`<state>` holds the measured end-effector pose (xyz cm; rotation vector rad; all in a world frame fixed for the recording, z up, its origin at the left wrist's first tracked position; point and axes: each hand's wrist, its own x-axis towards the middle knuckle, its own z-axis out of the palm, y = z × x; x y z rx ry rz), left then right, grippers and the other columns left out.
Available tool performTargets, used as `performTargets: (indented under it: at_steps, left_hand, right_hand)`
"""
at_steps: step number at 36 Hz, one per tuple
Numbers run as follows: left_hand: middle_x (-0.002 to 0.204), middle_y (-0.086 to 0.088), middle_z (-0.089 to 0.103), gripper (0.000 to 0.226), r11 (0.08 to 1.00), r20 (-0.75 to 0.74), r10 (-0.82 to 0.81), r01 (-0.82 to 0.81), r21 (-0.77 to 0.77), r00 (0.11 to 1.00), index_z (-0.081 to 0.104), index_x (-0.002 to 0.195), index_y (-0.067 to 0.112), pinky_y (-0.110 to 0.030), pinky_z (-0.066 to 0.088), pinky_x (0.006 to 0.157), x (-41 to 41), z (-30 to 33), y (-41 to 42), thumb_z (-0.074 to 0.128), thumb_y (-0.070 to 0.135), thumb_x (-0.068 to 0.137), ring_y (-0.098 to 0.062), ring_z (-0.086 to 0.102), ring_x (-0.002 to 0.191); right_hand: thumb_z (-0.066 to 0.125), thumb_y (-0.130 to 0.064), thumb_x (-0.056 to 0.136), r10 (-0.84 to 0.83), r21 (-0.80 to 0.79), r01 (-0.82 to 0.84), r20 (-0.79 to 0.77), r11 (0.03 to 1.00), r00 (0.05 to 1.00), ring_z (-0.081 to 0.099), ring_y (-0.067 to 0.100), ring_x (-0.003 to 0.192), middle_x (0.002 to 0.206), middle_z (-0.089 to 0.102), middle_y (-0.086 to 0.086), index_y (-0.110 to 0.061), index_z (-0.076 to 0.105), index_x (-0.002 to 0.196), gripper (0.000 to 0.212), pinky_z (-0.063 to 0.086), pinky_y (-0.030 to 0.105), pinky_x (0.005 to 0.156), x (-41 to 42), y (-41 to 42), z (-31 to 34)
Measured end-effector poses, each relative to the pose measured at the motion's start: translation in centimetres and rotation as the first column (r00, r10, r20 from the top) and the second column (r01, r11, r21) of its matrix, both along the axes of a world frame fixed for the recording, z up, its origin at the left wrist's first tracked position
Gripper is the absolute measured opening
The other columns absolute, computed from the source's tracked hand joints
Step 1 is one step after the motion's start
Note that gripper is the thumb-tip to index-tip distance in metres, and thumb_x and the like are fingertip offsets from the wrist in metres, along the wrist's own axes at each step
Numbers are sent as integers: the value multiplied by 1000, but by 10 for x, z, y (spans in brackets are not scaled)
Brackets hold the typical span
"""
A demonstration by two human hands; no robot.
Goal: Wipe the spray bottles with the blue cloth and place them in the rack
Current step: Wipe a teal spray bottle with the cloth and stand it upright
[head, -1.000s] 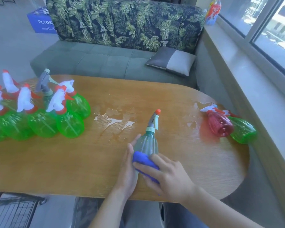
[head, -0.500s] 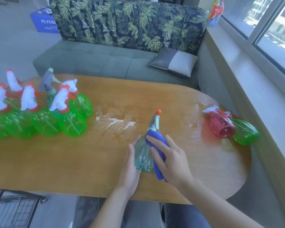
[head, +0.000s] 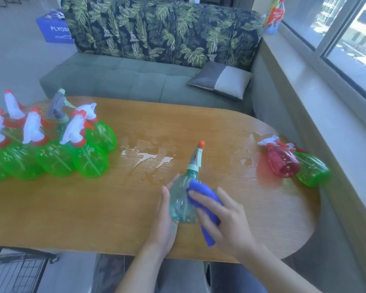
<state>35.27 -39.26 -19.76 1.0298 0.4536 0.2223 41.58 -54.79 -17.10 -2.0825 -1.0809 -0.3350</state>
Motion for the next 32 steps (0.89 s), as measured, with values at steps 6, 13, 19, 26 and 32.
performTargets:
  at_steps: [6,13,19,26,32]
  left_hand:
    - [152,-3,64,92,999,30,-7,6,50,1000,55,154,34,-47,51,107,-4,4,2,65,89,80,-26,62,140]
    - [153,-7,63,100,998,99,-42,39,40,994,55,154,32,-52,46,115,-3,1,2,95,65,68,-32,60,142]
    - [148,-7,66,72,999,109,2,-7,47,994,60,150,33,-58,47,117,-3,-2,1,84,40,82,-33,63,137]
    - [157,3,60,61,998,130,-2,-7,69,992,57,152,44,-54,42,122,1,-4,0,71,45,92,-22,58,145]
    - [160,7,57,46,998,100,-10,4,63,995,58,150,50,-47,44,118,2,-5,1,47,39,107,-17,55,147]
  right_hand:
    - [58,-23,106,-140,162,290,-597,943,790,65,10,105,109,63,-16,-39,68,132,32,47,17,90,-7,13,-5]
    - [57,-22,107,-110,188,310,-669,932,735,64,12,110,112,65,-13,-34,65,134,32,47,20,95,-14,18,-10]
    - [56,-21,107,-89,217,311,-673,925,734,65,13,110,112,65,-13,-36,65,133,31,49,23,95,-14,20,-9]
    - [57,-19,107,-92,220,310,-663,925,743,63,10,113,115,66,-15,-34,64,134,32,47,19,96,-11,18,-7]
    - [56,-26,106,-96,195,272,-620,942,779,63,9,114,117,65,-16,-33,62,137,32,46,19,97,-7,19,-4]
